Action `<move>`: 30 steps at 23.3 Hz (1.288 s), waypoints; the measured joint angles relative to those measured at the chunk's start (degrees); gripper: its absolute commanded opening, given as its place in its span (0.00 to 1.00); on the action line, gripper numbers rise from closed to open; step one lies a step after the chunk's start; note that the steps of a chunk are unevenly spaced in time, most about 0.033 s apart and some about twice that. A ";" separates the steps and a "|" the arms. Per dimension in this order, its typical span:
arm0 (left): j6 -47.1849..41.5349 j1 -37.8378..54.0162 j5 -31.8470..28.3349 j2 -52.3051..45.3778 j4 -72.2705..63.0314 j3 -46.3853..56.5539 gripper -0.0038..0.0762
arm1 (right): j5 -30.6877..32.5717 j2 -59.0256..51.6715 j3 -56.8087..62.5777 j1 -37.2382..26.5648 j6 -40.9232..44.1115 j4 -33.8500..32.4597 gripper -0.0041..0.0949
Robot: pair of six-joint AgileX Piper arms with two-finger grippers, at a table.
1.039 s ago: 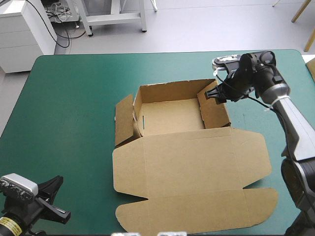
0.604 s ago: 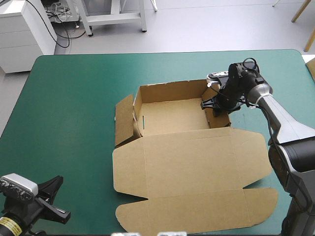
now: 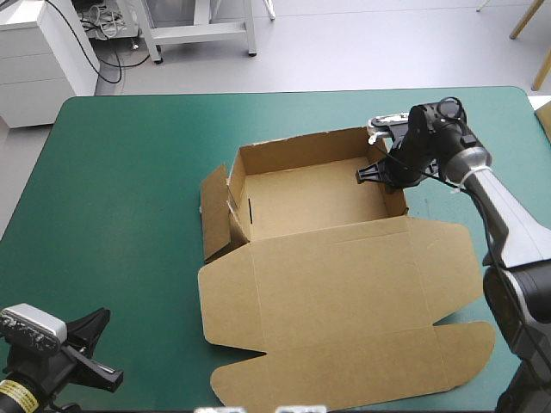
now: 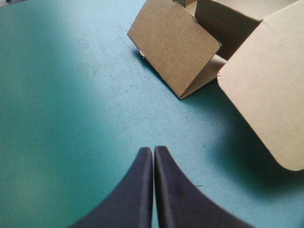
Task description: Fold the box
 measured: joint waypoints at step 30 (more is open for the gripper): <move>-2.09 0.00 -2.52 0.17 -4.15 0.00 0.55 | 2.95 -32.01 0.00 0.00 -0.46 -2.50 0.02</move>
